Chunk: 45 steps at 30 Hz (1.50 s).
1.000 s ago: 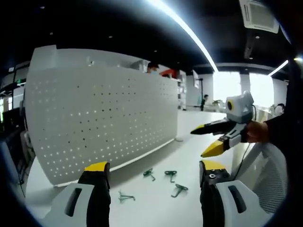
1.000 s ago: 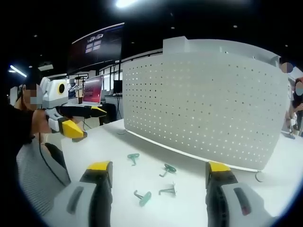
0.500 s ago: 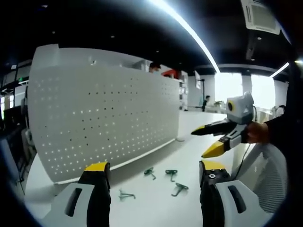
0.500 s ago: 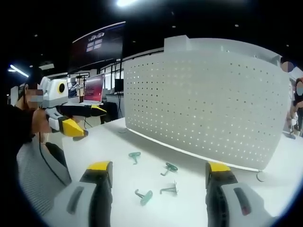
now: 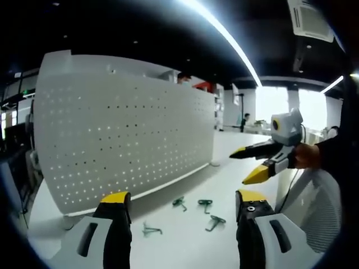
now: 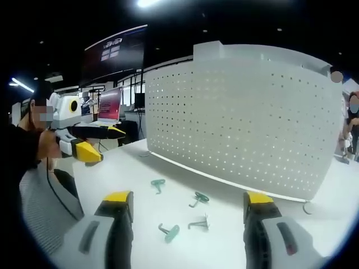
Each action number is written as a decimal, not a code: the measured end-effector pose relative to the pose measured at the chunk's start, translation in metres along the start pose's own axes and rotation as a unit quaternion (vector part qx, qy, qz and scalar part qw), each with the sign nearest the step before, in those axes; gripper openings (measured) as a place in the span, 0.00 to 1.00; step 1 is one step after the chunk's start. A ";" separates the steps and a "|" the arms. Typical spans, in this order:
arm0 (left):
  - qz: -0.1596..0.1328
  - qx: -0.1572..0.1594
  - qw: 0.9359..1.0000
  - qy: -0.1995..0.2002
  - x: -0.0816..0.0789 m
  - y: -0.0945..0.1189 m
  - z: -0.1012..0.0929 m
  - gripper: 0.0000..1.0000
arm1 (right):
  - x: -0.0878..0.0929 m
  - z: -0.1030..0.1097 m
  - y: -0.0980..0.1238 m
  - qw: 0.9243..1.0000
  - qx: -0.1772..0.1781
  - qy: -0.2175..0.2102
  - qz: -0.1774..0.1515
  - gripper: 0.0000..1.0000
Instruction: Insert the hook assembly into the mounting plate slot until the hook locks in place.
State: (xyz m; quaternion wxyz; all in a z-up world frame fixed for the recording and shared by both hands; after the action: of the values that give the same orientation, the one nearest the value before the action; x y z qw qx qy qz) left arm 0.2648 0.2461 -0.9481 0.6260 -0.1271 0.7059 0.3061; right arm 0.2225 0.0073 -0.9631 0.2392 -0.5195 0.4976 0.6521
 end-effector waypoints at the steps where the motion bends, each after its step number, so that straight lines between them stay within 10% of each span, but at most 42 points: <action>1: 0.001 0.000 1.000 0.000 0.000 0.000 0.000 0.77 | 0.000 0.000 0.000 1.000 0.001 0.000 0.000 0.77; 45: 0.070 0.013 0.997 -0.030 0.045 -0.034 0.055 0.49 | 0.003 -0.007 0.002 1.000 0.020 -0.004 0.006 0.74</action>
State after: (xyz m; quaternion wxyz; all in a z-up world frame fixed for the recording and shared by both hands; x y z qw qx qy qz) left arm 0.3202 0.2614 -1.0027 0.6259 -0.0599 0.6977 0.3432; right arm 0.2234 -0.0006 -0.9646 0.2475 -0.5092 0.5122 0.6458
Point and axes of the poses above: the point that each gripper's makers call its tool centre point, and the gripper's own axes: y roughly backward along the fingers, z roughly to its left, x roughly out of its underside, the point moved 7 cm from there along y, roughly backward along the fingers, and after that the axes turned 6 degrees about z, right-handed, at the moved point
